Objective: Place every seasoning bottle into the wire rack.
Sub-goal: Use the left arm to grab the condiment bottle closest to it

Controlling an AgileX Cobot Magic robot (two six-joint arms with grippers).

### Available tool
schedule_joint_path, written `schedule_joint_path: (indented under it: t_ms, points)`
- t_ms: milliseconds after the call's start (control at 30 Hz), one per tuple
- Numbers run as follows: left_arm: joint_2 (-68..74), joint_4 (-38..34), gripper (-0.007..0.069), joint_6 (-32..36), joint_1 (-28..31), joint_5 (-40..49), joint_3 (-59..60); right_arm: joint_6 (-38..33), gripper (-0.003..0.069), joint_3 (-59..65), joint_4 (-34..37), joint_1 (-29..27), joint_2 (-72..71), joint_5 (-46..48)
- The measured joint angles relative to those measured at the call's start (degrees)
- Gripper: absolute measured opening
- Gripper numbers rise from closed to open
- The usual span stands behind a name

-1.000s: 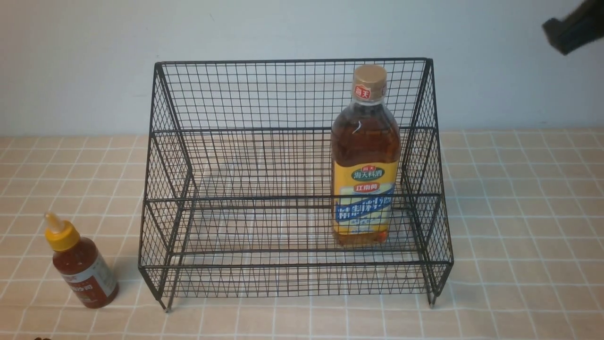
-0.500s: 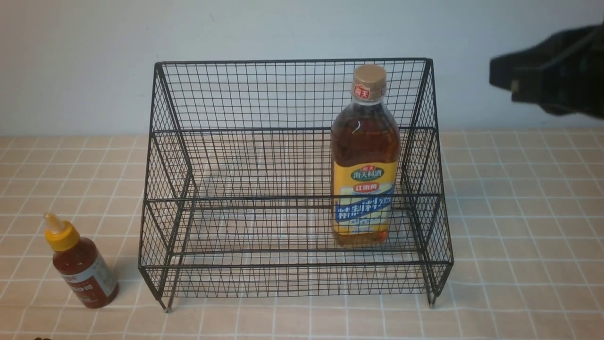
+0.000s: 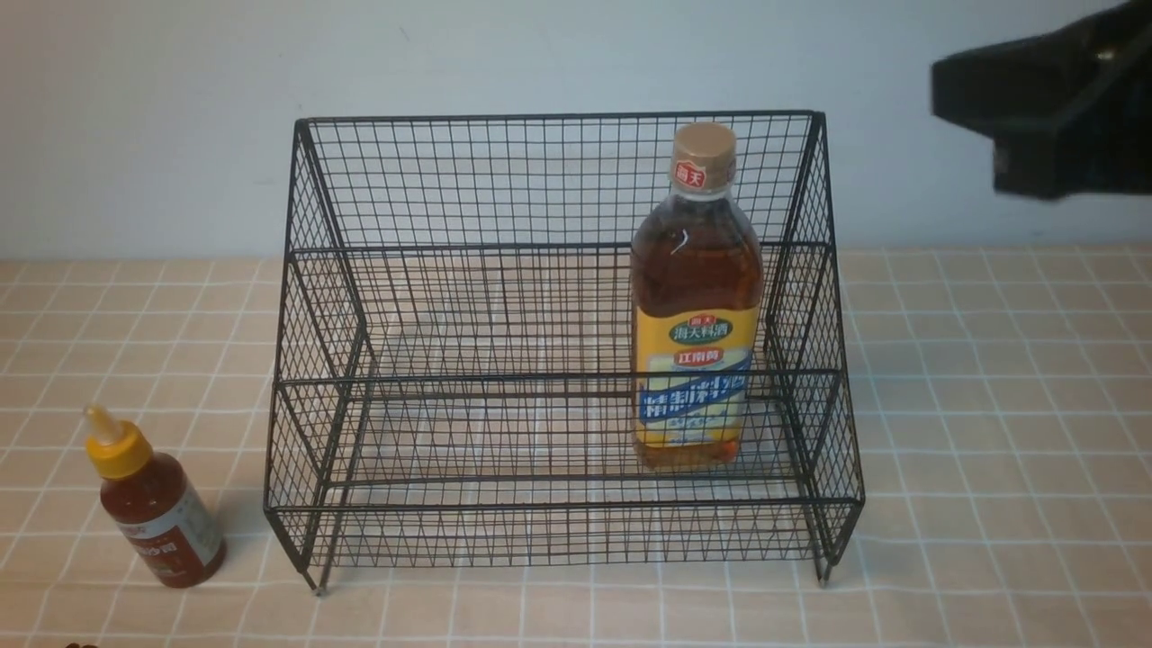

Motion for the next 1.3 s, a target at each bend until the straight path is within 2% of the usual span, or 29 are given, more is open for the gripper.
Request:
schedule_joint_path:
  t_ms: [133,300,333,433,500,567,867,1067,1300]
  points:
    - [0.00,0.00,-0.0007,0.00,0.00,0.00,0.00,0.45,-0.0013,2.98,-3.23,-5.15,-3.94,-1.22]
    - [0.00,0.00,-0.0007,0.00,0.00,0.00,0.00,1.19,-0.0013,14.03,-3.73,-15.45,-14.66,-8.18]
    - [0.00,0.00,-0.0007,0.00,0.00,0.00,0.00,1.27,-0.0013,14.60,-3.73,-15.85,-15.14,-8.50]
    - [0.00,0.00,-0.0007,0.00,0.00,0.00,0.00,3.26,-0.0013,25.98,-2.92,-22.35,-24.14,-12.96]
    - [0.00,0.00,-0.0007,0.00,0.00,0.00,0.00,3.57,-0.0013,28.69,-2.86,-23.54,-26.16,-13.86]
    - [0.00,0.00,-0.0007,0.00,0.00,0.00,0.00,4.00,-0.0013,39.00,-2.84,-26.28,-32.77,-15.11]
    - [0.00,0.00,-0.0007,0.00,0.00,0.00,0.00,5.27,-0.0013,63.53,-2.05,-26.71,-49.14,-15.00]
    - [0.00,0.00,-0.0007,0.00,0.00,0.00,0.00,6.44,-0.0013,66.37,0.55,-26.33,-58.79,-14.54]
    - [0.00,0.00,-0.0007,0.00,0.00,0.00,0.00,5.66,-0.0013,66.37,0.81,-25.54,-59.92,-14.29]
